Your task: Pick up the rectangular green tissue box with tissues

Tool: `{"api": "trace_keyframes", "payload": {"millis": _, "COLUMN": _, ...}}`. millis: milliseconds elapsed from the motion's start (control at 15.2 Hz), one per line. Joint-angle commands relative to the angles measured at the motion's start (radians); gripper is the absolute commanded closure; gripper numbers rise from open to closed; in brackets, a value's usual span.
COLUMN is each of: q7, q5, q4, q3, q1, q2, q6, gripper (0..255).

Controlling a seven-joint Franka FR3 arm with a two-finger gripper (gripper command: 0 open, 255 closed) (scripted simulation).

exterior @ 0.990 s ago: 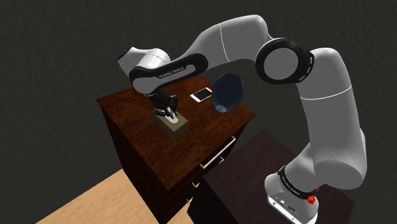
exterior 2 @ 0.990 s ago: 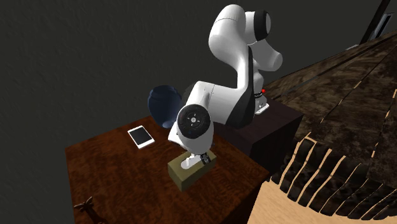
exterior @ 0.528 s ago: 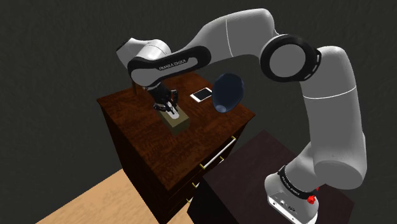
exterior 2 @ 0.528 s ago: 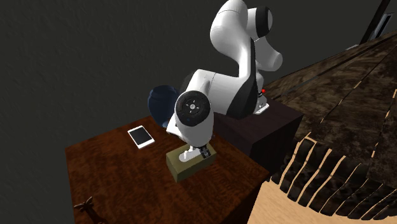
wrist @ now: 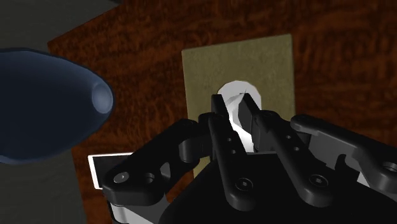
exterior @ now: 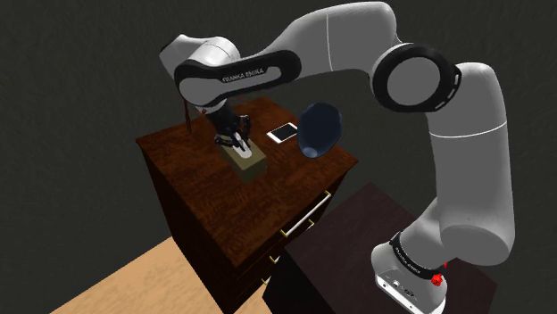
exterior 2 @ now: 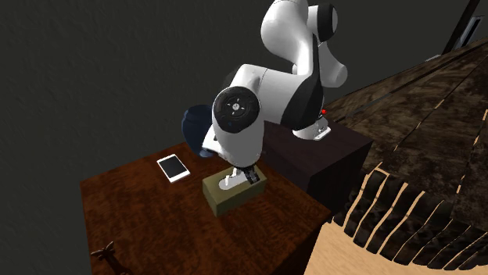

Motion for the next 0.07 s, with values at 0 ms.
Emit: {"api": "trace_keyframes", "payload": {"millis": 0, "q7": -0.001, "q5": 0.001, "q4": -0.002, "q3": 0.001, "q1": -0.001, "q2": -0.005, "q6": -0.004, "gripper": 255}}
